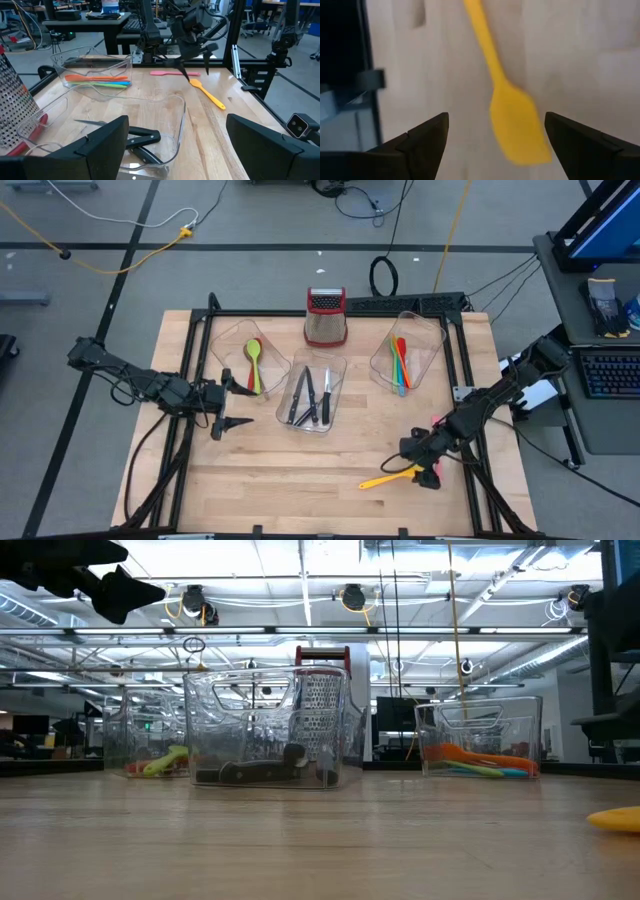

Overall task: Pick & Place Kitchen Items
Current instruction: Put the yellow spatula on the right transparent bin

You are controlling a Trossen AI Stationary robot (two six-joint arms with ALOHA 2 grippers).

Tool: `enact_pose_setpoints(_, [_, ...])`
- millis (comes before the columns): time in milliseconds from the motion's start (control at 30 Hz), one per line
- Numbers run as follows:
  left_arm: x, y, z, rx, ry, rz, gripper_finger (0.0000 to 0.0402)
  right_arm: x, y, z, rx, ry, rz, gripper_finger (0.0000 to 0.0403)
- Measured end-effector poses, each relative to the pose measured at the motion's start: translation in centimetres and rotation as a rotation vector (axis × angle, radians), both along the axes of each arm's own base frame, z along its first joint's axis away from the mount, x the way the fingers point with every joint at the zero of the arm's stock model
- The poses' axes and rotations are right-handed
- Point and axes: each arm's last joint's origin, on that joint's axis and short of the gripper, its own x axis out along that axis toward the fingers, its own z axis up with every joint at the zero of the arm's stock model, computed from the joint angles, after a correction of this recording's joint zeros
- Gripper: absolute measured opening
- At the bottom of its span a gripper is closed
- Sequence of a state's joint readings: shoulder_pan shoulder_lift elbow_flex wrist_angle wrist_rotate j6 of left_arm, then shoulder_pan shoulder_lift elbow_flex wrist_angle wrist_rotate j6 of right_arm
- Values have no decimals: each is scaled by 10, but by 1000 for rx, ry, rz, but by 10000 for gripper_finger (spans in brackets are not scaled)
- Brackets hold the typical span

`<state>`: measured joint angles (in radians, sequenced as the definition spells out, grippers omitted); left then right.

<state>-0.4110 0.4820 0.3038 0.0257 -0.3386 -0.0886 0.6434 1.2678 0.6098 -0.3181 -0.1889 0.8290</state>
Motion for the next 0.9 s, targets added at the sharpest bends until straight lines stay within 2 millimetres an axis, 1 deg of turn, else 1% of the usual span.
enact_pose_setpoints(200, [0,0,0,-1,0,0,340,-3,3,0,18,23,5,315])
enact_pose_setpoints(333, [0,0,0,-1,0,0,340,-2,1,-1,-18,2,-27,314])
enact_pose_setpoints(533, [0,0,0,-4,1,1,340,-2,2,-3,-33,11,-21,314])
enact_pose_setpoints(600, [0,0,0,-10,2,2,340,-3,5,-8,-48,31,-24,314])
enact_pose_setpoints(767, [0,0,-1,-9,6,2,340,-5,12,-23,-151,66,-21,313])
enact_pose_setpoints(900, [0,0,-1,-17,11,4,340,-10,14,-37,-227,137,-2,313])
